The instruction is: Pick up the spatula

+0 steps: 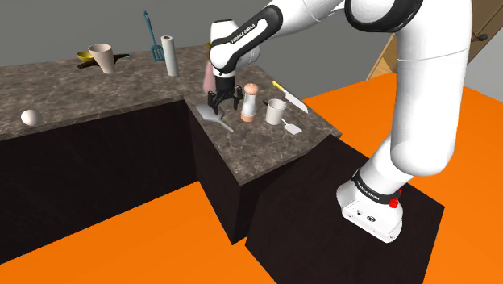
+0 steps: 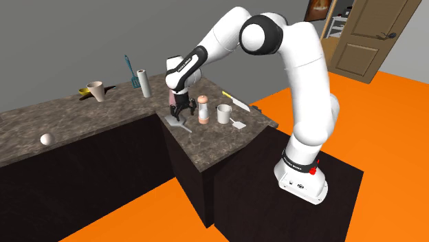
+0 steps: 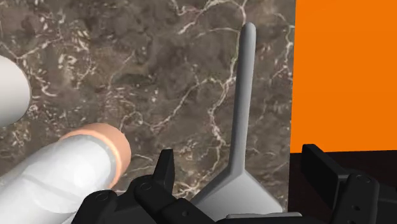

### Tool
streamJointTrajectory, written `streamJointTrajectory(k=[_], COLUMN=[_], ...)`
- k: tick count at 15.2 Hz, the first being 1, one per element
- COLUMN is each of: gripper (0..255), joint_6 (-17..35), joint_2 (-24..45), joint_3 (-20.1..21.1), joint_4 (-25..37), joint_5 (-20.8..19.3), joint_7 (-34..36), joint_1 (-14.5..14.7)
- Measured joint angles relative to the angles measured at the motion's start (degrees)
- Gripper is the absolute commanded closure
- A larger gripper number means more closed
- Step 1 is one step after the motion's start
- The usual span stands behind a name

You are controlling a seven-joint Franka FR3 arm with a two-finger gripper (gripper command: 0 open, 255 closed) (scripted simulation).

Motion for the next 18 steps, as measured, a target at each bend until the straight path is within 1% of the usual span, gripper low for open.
streamJointTrajectory(k=[2, 4, 11, 12, 18], gripper=[0, 0, 0, 255, 255], joint_6=[-0.41, -0.21, 2.71, 2.92, 3.16], joint_2=[4.78, 8.14, 12.16, 12.34, 12.49], joint_3=[-0.35, -0.6, -0.76, -0.77, -0.75], joint_4=[5.48, 8.77, 9.92, 9.89, 9.81], joint_5=[-0.41, -0.62, -0.76, -0.76, -0.76], joint_7=[1.04, 1.51, 1.59, 1.61, 1.64], joint_1=[0.55, 0.8, 0.98, 0.99, 1.03])
